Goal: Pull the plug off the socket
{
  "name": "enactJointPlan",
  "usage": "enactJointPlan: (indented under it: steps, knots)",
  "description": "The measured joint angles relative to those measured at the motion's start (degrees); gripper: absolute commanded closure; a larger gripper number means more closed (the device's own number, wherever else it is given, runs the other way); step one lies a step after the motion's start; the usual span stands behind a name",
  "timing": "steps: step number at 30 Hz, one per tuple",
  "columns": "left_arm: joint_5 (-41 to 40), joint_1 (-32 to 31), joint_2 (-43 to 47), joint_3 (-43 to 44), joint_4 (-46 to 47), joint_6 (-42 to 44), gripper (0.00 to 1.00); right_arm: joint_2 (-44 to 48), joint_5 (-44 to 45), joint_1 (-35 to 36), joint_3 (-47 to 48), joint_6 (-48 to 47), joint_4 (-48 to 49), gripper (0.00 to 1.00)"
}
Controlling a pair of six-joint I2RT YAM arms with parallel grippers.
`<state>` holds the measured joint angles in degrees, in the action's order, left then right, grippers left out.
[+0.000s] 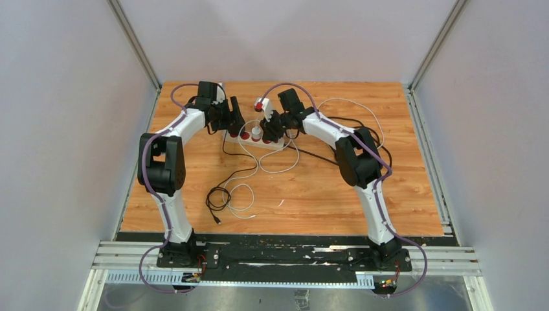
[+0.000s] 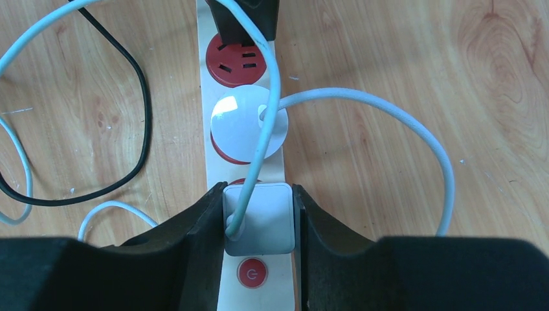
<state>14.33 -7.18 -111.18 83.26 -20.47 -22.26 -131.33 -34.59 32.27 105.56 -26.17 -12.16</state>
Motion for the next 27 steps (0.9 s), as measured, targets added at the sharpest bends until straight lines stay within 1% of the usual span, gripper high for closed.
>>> enactJointPlan:
  steps: [4, 6, 7, 13, 18, 23, 27]
  knots:
    - [-0.2, 0.0, 0.0, -0.4, 0.7, 0.2, 0.23, 0.0, -0.2, 0.0, 0.0, 0.0, 0.0, 0.92]
    - [-0.3, 0.0, 0.0, -0.4, 0.9, 0.4, 0.23, 0.0, -0.5, 0.0, 0.0, 0.1, 0.0, 0.98]
    - [-0.4, 0.0, 0.0, -0.5, 1.0, 0.5, 0.22, 0.0, -0.7, 0.0, 0.0, 0.1, 0.0, 1.00]
    - [-0.4, 0.0, 0.0, -0.8, 1.4, 0.7, 0.22, 0.6, -0.9, 0.1, -1.7, -1.8, 1.6, 1.00]
    - [-0.4, 0.0, 0.0, -1.1, 1.8, 0.9, 0.22, 2.4, 3.1, 1.4, -4.9, -5.2, 4.0, 1.00]
    - [-0.3, 0.0, 0.0, -1.5, 2.2, 1.0, 0.22, 4.4, 6.9, 2.5, -8.8, -5.9, 8.1, 1.00]
    - [-0.3, 0.0, 0.0, -1.6, 2.5, 1.0, 0.22, 4.6, 8.7, 3.0, -8.7, -5.3, 7.8, 1.00]
